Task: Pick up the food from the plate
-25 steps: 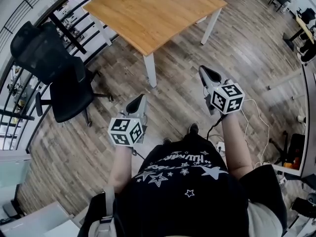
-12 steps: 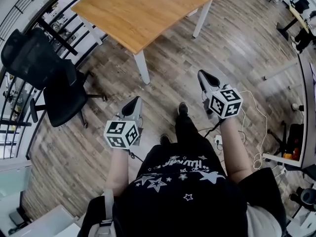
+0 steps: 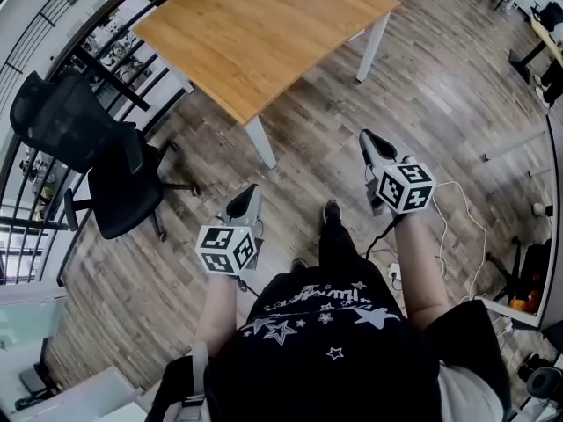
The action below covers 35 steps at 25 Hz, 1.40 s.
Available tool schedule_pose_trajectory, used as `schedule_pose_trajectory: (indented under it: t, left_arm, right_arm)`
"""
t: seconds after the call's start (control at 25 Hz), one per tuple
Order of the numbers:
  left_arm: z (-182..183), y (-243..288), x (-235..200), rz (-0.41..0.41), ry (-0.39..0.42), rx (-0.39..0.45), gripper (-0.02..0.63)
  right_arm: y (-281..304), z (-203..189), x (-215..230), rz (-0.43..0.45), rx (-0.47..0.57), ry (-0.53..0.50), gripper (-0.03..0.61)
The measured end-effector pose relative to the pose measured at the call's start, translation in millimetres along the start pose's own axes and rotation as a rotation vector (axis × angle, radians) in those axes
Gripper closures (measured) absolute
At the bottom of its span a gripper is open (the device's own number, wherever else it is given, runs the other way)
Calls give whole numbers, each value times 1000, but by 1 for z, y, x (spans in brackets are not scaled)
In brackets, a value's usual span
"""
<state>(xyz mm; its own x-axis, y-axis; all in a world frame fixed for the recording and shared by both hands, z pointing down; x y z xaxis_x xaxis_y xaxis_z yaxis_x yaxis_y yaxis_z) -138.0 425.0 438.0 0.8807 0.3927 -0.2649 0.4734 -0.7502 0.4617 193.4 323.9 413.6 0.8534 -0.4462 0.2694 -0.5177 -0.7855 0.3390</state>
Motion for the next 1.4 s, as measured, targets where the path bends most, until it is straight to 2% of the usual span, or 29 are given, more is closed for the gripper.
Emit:
schedule_pose_trajectory:
  t: [0.32, 0.6, 0.8, 1.12, 1.4]
  left_arm:
    - [49, 70, -16, 43, -10, 12, 612]
    - [88, 115, -11, 67, 19, 25, 612]
    - [99, 135, -15, 105, 7, 15, 612]
    - [121, 169, -13, 171, 3, 46, 612]
    - [121, 179, -6, 202, -43, 44, 612]
  right_arm:
    - [65, 45, 61, 23, 14, 18, 575]
    - [103, 74, 103, 52, 6, 24, 575]
    - [130, 88, 123, 86, 5, 24, 575]
    - [157, 113, 161, 144, 11, 10, 575]
    - [168, 117, 181, 157, -14, 16, 575]
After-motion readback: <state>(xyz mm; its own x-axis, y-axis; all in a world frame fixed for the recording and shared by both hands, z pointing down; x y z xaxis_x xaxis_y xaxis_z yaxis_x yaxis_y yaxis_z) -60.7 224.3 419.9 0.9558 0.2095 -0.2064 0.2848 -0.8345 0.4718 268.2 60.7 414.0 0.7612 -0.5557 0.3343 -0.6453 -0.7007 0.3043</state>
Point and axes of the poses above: the fingertips, and each gripper's own axes: y forward along the fingers, x to its right, z out of its top, the point moved 9 cm from there along -y, backward along the fingers, and after that the axes turned 4 degrees about -x, right-handed, at the moved point
